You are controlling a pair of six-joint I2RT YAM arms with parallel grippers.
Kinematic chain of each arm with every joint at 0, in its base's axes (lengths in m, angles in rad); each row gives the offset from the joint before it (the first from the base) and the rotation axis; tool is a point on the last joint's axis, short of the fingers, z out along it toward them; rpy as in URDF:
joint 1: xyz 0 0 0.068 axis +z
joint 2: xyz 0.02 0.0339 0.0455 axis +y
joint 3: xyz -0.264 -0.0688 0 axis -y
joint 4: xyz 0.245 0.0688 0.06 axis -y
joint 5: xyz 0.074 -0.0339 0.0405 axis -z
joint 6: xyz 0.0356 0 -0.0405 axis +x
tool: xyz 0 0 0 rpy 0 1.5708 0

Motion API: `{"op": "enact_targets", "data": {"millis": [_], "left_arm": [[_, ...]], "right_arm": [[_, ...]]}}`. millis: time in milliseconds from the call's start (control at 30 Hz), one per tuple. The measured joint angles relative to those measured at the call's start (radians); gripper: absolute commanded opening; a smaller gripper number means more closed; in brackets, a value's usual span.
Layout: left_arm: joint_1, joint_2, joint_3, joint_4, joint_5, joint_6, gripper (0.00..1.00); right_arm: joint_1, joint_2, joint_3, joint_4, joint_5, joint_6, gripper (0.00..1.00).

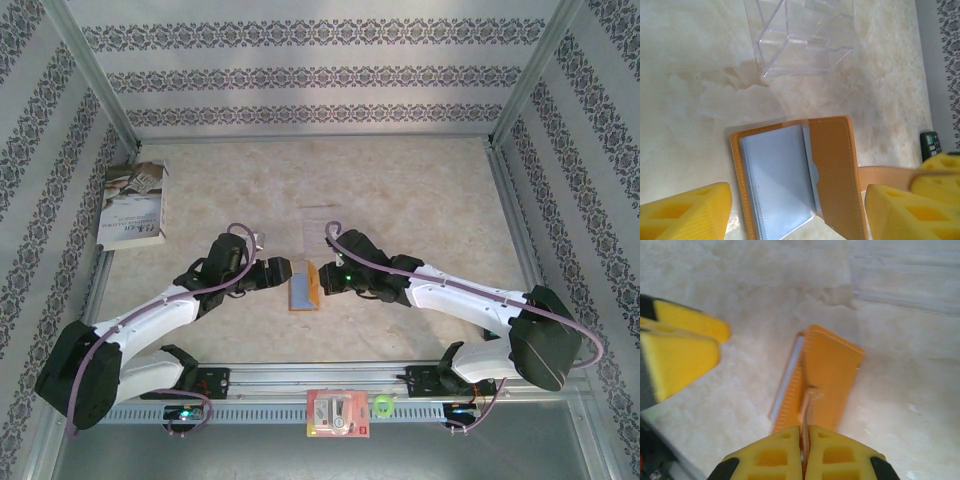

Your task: Take the credit cards out of the card holder

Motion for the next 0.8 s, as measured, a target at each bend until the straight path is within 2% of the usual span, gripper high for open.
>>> {"op": "enact_targets", "data": {"millis": [267, 367, 633, 700, 800], "left_arm": [[-0.029, 0.075, 0.036, -0.024, 0.010, 0.028, 0.63], [-0.042, 0.105, 0.037, -0.024, 0.012, 0.031, 0.53], [-0.074, 0.157, 0.060, -0.023, 0.033, 0.043, 0.51], [-0.083, 0.166, 0.076, -0.024, 0.033, 0.051, 0.44], [-0.090, 0.191, 0.101, -0.025, 0.028, 0.063, 0.43]], "right_arm": [[-0.130, 0.063, -0.124, -0.086, 0.123, 0.069, 0.00], [-0.134, 0.127, -0.135, -0.108, 0.153, 0.081, 0.00], [-0.134, 0.156, -0.122, -0.103, 0.186, 0.095, 0.00], [-0.134, 0.157, -0.122, -0.103, 0.187, 0.097, 0.00], [-0.134, 0.159, -0.122, -0.103, 0.190, 0.100, 0.00]]}}
